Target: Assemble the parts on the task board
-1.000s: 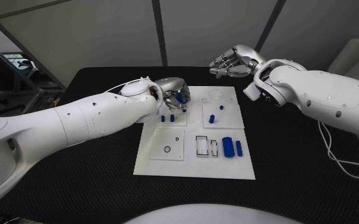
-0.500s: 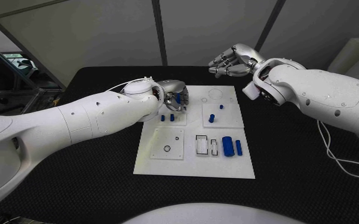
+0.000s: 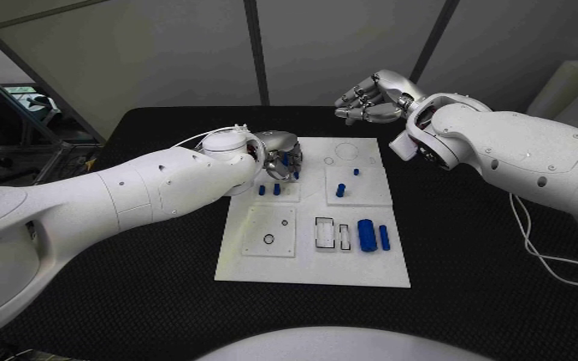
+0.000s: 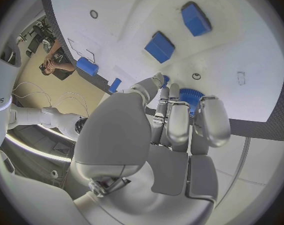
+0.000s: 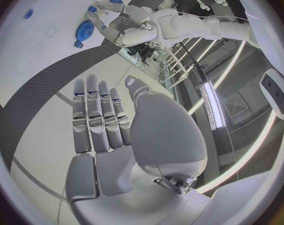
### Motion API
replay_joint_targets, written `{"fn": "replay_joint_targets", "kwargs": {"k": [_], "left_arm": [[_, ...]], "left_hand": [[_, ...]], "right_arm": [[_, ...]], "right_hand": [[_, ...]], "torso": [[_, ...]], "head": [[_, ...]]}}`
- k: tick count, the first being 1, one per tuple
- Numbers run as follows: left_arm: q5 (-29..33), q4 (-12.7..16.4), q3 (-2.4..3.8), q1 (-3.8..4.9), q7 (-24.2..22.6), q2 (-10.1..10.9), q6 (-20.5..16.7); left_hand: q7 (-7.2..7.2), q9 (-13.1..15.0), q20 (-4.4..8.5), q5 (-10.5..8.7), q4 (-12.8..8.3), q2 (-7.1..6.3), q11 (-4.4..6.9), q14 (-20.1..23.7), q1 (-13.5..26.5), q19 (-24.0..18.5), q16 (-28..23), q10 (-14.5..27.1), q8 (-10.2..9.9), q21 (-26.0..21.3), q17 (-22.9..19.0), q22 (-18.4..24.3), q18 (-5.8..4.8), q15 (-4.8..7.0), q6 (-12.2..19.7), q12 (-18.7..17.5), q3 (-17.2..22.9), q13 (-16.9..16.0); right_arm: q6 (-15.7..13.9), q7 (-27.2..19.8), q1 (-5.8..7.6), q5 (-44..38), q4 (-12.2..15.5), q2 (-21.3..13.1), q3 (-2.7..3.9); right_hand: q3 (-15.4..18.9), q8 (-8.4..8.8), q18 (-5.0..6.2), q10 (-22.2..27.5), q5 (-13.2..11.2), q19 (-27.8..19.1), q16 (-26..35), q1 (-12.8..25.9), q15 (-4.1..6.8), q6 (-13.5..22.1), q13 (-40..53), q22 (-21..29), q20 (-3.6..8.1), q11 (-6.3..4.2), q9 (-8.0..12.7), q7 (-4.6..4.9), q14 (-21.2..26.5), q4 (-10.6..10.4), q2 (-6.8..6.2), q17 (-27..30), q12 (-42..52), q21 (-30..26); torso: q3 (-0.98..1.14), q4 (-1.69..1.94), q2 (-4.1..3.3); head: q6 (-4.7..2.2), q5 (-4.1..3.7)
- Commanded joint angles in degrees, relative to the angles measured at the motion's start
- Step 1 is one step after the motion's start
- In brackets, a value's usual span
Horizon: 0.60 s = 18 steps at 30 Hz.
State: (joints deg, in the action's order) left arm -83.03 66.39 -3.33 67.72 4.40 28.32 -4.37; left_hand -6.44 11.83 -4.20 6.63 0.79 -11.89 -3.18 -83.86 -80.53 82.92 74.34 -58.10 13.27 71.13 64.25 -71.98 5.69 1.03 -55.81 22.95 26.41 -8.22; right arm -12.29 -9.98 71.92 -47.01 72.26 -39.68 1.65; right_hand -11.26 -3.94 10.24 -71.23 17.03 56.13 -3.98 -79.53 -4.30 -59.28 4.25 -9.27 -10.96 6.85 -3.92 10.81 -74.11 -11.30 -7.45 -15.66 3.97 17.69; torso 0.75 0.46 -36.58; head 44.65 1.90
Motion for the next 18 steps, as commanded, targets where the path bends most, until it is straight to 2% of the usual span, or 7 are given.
{"fn": "replay_joint_targets", "kwargs": {"k": [1,9,18], "left_arm": [[-0.85,-0.27,0.03,0.02,-0.12,-0.27,0.56],[-0.88,-1.06,0.03,-0.13,-0.25,-0.75,0.38],[-0.88,-1.26,0.03,-0.18,-0.04,-0.97,0.81]], "left_hand": [[-0.04,-0.11,-0.09,0.07,-0.03,0.70,-0.12,-1.04,-0.04,0.43,0.18,-0.63,-0.40,-0.15,-0.14,-0.13,-1.02,0.34,-0.61,-0.27,0.51,0.12],[-0.15,-0.30,-0.06,0.02,-0.16,0.73,-0.08,-1.06,0.13,0.49,0.27,-1.27,-0.68,-0.17,-0.23,-0.15,-1.02,0.36,-0.69,-0.51,0.99,0.30],[-0.46,-1.09,-0.04,-0.05,-0.38,-0.01,-0.21,-1.08,0.94,0.60,0.42,-1.74,-2.25,-0.38,-0.54,-0.07,-1.01,0.28,0.56,-1.62,1.36,0.88]], "right_arm": [[0.06,-0.33,0.10,0.03,0.16,0.11,0.02],[0.18,-0.34,0.10,0.03,0.16,0.29,0.02],[0.21,-0.32,0.10,0.03,0.22,0.30,0.03]], "right_hand": [[0.23,-0.03,0.23,0.37,0.27,0.01,0.18,0.44,-0.02,0.38,-0.06,0.05,-0.25,0.08,-0.02,0.05,0.30,0.10,0.21,0.09,0.20,-0.23],[0.23,-0.03,0.23,0.37,0.27,0.01,0.18,0.44,-0.02,0.38,-0.06,0.05,-0.25,0.08,-0.02,0.05,0.30,0.10,0.21,0.09,0.20,-0.23],[0.23,-0.03,0.23,0.37,0.27,0.01,0.18,0.44,-0.02,0.38,-0.06,0.05,-0.25,0.08,-0.02,0.05,0.30,0.10,0.21,0.09,0.20,-0.23]], "torso": [[0.00,0.02,0.01],[0.01,-0.03,-0.01],[0.00,0.05,0.02]], "head": [[0.10,-0.05],[0.13,-0.02],[0.20,-0.16]]}}
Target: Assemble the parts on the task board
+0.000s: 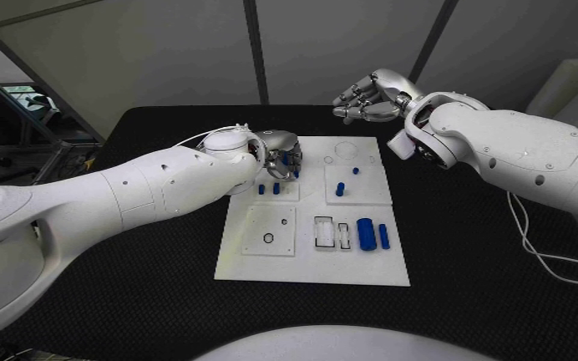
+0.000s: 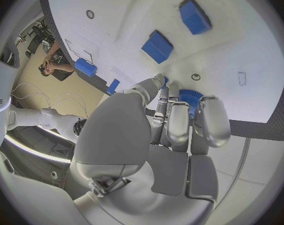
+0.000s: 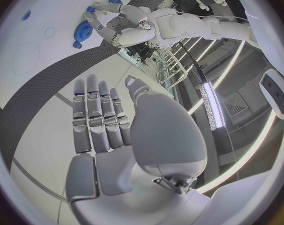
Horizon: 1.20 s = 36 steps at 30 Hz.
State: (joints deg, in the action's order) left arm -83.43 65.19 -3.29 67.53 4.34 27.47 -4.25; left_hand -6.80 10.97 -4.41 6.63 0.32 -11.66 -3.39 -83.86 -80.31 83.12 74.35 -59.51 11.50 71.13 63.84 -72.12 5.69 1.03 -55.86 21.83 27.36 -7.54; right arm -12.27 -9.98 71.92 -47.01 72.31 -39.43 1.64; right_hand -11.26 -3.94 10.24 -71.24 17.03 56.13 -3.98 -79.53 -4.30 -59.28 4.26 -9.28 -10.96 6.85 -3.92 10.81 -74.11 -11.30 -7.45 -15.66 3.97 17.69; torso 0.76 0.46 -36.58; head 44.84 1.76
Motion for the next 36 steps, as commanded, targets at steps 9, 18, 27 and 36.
{"fn": "replay_joint_targets", "kwargs": {"k": [9,18,27,36], "left_arm": [[-0.47,-0.32,0.00,-0.03,0.28,-0.40,1.45],[-0.47,-0.42,0.00,-0.07,0.26,-0.56,1.65],[-0.45,-0.41,0.00,-0.21,-0.78,-0.47,0.18],[0.25,0.33,0.02,-0.34,-1.31,0.46,-2.79]], "left_hand": [[-0.21,-0.74,0.05,-0.07,-0.03,-0.53,-0.34,-1.06,1.11,0.42,0.51,-0.38,-1.50,-0.60,-0.34,0.19,-0.99,0.04,1.32,-1.25,0.55,0.54],[-0.05,-0.79,0.01,-0.03,-0.18,0.20,-0.20,-1.05,0.95,0.47,0.64,-1.16,-1.45,-0.70,-0.47,0.22,-0.97,0.08,0.24,-1.39,1.15,0.62],[0.37,-0.54,0.53,-0.02,-1.09,2.64,0.68,-0.96,0.20,0.72,0.80,-3.94,-0.62,-0.37,-0.90,-0.26,-1.04,0.75,-3.76,-1.67,3.26,0.60],[0.35,-0.56,0.82,-0.02,-1.92,3.21,0.95,-0.94,0.12,0.87,0.92,-5.29,-0.65,-0.10,-1.08,-0.62,-1.13,1.01,-5.06,-2.07,4.00,0.53]], "right_arm": [[0.27,-0.30,0.10,0.02,0.18,0.10,0.03],[0.36,-0.25,0.10,0.02,0.13,0.15,0.03],[0.58,-0.18,0.10,0.02,0.06,0.20,0.03],[0.61,-0.15,0.10,0.02,-0.03,0.09,0.03]], "right_hand": [[0.20,-0.05,0.24,0.38,0.31,0.04,0.18,0.40,-0.01,0.38,-0.07,0.09,-0.25,0.07,-0.03,0.04,0.29,0.14,0.29,0.12,0.22,-0.27],[0.20,-0.05,0.24,0.38,0.31,0.04,0.18,0.40,-0.01,0.38,-0.07,0.09,-0.25,0.07,-0.03,0.04,0.29,0.14,0.29,0.12,0.22,-0.27],[0.20,-0.05,0.24,0.38,0.31,0.04,0.18,0.40,-0.01,0.38,-0.07,0.09,-0.25,0.07,-0.03,0.04,0.29,0.14,0.29,0.12,0.22,-0.27],[0.17,-0.08,0.24,0.36,0.33,0.06,0.17,0.36,-0.01,0.35,-0.06,0.11,-0.25,0.05,-0.04,0.03,0.28,0.18,0.36,0.14,0.25,-0.30]], "torso": [[-0.04,0.00,0.03],[-0.03,0.09,0.07],[-0.04,0.09,0.05],[-0.07,0.09,0.08]], "head": [[0.02,-0.13],[-0.01,-0.18],[-0.04,-0.23],[-0.16,-0.30]]}}
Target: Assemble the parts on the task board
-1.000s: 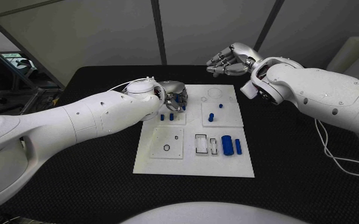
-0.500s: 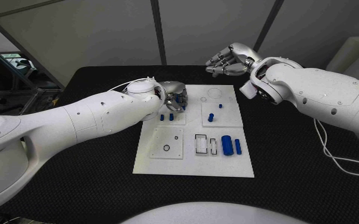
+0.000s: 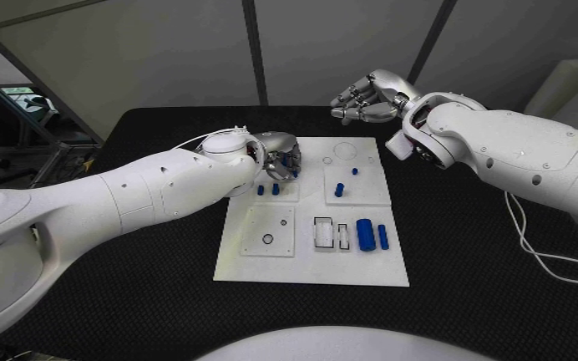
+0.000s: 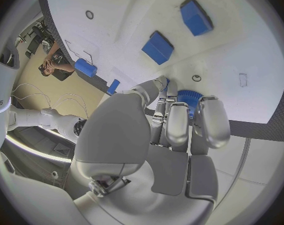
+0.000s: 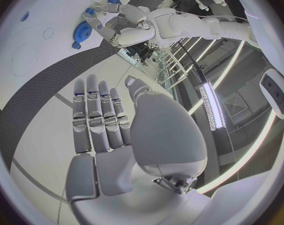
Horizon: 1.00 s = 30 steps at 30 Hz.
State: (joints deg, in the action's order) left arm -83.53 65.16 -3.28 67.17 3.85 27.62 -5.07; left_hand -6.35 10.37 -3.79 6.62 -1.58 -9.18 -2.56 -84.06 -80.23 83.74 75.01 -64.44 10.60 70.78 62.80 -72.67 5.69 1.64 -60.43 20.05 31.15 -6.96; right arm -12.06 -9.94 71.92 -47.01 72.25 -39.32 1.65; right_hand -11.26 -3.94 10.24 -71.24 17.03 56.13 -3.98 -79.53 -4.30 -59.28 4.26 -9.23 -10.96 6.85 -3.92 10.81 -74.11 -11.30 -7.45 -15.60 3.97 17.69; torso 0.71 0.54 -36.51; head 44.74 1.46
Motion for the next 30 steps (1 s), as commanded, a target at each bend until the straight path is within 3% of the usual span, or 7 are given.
{"fn": "replay_joint_targets", "kwargs": {"k": [1,5,14,16,24,30], "left_arm": [[0.58,0.61,0.02,0.01,-0.84,0.55,-2.21],[1.41,2.08,0.29,-0.01,-0.85,1.89,-2.95],[2.88,6.40,3.67,-0.03,0.05,5.70,-3.91],[3.62,7.24,4.09,-0.03,0.46,6.69,-3.55],[4.96,8.05,4.61,-0.25,1.65,9.48,-2.26],[5.29,7.75,4.67,-0.61,2.09,10.08,-1.22]], "left_hand": [[-0.13,0.02,0.22,-0.01,-0.11,0.69,0.09,-0.74,0.04,0.26,0.26,-0.38,0.19,0.26,-0.07,-0.08,-1.14,0.40,-0.48,-0.38,0.27,-0.04],[-0.24,-0.07,0.22,-0.03,-0.31,0.52,-0.03,-0.73,0.16,0.28,0.28,-0.40,-0.01,0.30,-0.12,-0.14,-1.17,0.35,-0.43,-0.64,0.35,0.00],[-0.37,-0.18,0.15,-0.07,-0.46,0.25,-0.21,-0.73,0.55,0.30,0.33,-0.48,-0.29,0.28,-0.18,-0.17,-1.19,0.21,-0.41,-1.01,0.36,0.03],[-0.38,-0.19,0.13,-0.08,-0.48,0.20,-0.23,-0.73,0.64,0.30,0.34,-0.56,-0.31,0.26,-0.19,-0.16,-1.19,0.19,-0.47,-1.04,0.35,0.02],[-0.38,-0.22,0.10,-0.11,-0.52,0.10,-0.24,-0.72,0.93,0.31,0.37,-0.81,-0.37,0.28,-0.24,-0.20,-1.20,0.15,-0.68,-1.17,0.29,-0.02],[-0.35,-0.22,0.09,-0.11,-0.55,0.08,-0.21,-0.72,1.04,0.32,0.39,-0.97,-0.38,0.29,-0.26,-0.22,-1.20,0.16,-0.82,-1.21,0.27,-0.06]], "right_arm": [[0.40,-0.20,0.10,0.02,0.02,-0.04,0.03],[0.39,-0.20,0.10,0.02,-0.04,-0.11,0.02],[0.41,-0.20,0.10,0.02,-0.28,-0.26,0.02],[0.41,-0.17,0.09,0.02,-0.32,-0.30,0.02],[0.47,-0.14,0.07,0.02,-0.44,-0.34,0.01],[0.51,-0.14,0.01,0.02,-0.51,-0.28,0.01]], "right_hand": [[0.17,-0.08,0.25,0.36,0.33,0.06,0.17,0.36,-0.01,0.35,-0.07,0.05,-0.24,0.05,-0.04,0.03,0.28,0.18,0.36,0.08,0.25,-0.30],[0.17,-0.08,0.25,0.36,0.33,0.06,0.17,0.36,-0.01,0.35,-0.07,0.05,-0.24,0.05,-0.04,0.03,0.28,0.18,0.36,0.08,0.25,-0.30],[0.17,-0.08,0.25,0.36,0.33,0.06,0.17,0.36,-0.01,0.35,-0.07,0.05,-0.24,0.05,-0.04,0.03,0.28,0.18,0.36,0.08,0.25,-0.30],[0.17,-0.08,0.25,0.36,0.33,0.06,0.17,0.36,-0.01,0.35,-0.07,0.05,-0.24,0.05,-0.04,0.03,0.28,0.18,0.36,0.08,0.25,-0.30],[0.17,-0.08,0.25,0.36,0.33,0.06,0.17,0.36,-0.01,0.35,-0.07,0.05,-0.24,0.05,-0.04,0.03,0.28,0.18,0.36,0.08,0.25,-0.30],[0.17,-0.08,0.25,0.36,0.33,0.06,0.17,0.36,-0.01,0.35,-0.07,0.05,-0.24,0.05,-0.04,0.03,0.28,0.18,0.36,0.08,0.25,-0.30]], "torso": [[-0.02,0.00,0.01],[-0.05,0.08,0.06],[-0.03,0.08,0.01],[0.00,0.08,-0.01],[-0.02,0.07,0.00],[0.01,-0.08,-0.03]], "head": [[-0.09,0.00],[-0.22,-0.05],[-0.44,0.15],[-0.42,0.15],[-0.46,0.32],[-0.47,0.59]]}}
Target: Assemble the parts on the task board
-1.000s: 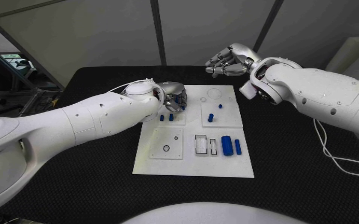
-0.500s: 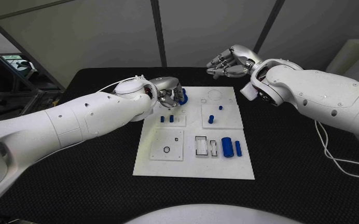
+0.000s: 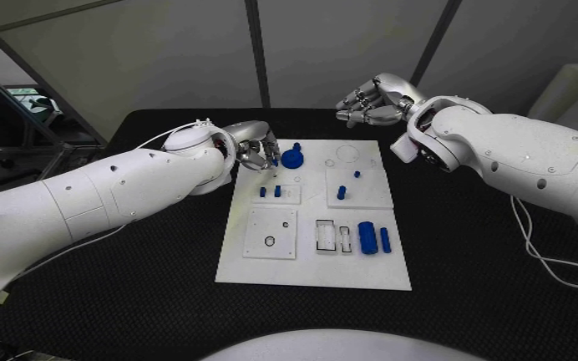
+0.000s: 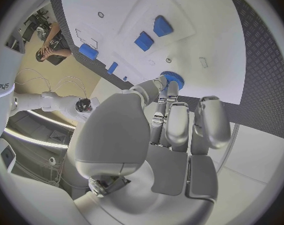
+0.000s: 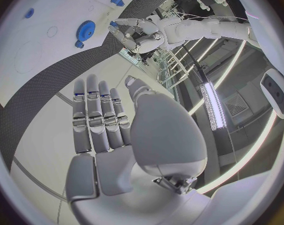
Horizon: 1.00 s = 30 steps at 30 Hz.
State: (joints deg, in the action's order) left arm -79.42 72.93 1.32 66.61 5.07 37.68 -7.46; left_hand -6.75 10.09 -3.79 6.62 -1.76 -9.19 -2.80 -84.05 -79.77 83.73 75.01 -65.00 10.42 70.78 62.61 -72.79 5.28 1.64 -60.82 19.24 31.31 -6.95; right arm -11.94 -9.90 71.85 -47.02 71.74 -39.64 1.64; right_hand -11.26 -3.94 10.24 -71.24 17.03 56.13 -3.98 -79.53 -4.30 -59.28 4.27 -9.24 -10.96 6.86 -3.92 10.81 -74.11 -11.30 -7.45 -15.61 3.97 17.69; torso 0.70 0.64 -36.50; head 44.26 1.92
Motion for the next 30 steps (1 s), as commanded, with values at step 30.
{"fn": "replay_joint_targets", "kwargs": {"k": [30], "left_arm": [[1.31,-1.06,0.07,-1.62,1.33,-0.38,4.06]], "left_hand": [[0.10,0.03,0.09,-0.14,-0.38,0.05,0.08,-0.70,0.89,0.30,0.40,-0.63,-0.25,0.20,-0.16,-0.06,-0.77,0.17,-0.68,-0.53,0.01,-0.11]], "right_arm": [[0.43,-0.21,0.01,0.02,-0.06,0.10,0.02]], "right_hand": [[0.16,-0.13,0.25,0.32,0.33,0.11,0.16,0.38,0.01,0.28,-0.07,0.10,-0.24,0.03,-0.06,0.00,0.26,0.20,0.46,0.12,0.31,-0.35]], "torso": [[0.04,-0.13,-0.07]], "head": [[0.13,0.18]]}}
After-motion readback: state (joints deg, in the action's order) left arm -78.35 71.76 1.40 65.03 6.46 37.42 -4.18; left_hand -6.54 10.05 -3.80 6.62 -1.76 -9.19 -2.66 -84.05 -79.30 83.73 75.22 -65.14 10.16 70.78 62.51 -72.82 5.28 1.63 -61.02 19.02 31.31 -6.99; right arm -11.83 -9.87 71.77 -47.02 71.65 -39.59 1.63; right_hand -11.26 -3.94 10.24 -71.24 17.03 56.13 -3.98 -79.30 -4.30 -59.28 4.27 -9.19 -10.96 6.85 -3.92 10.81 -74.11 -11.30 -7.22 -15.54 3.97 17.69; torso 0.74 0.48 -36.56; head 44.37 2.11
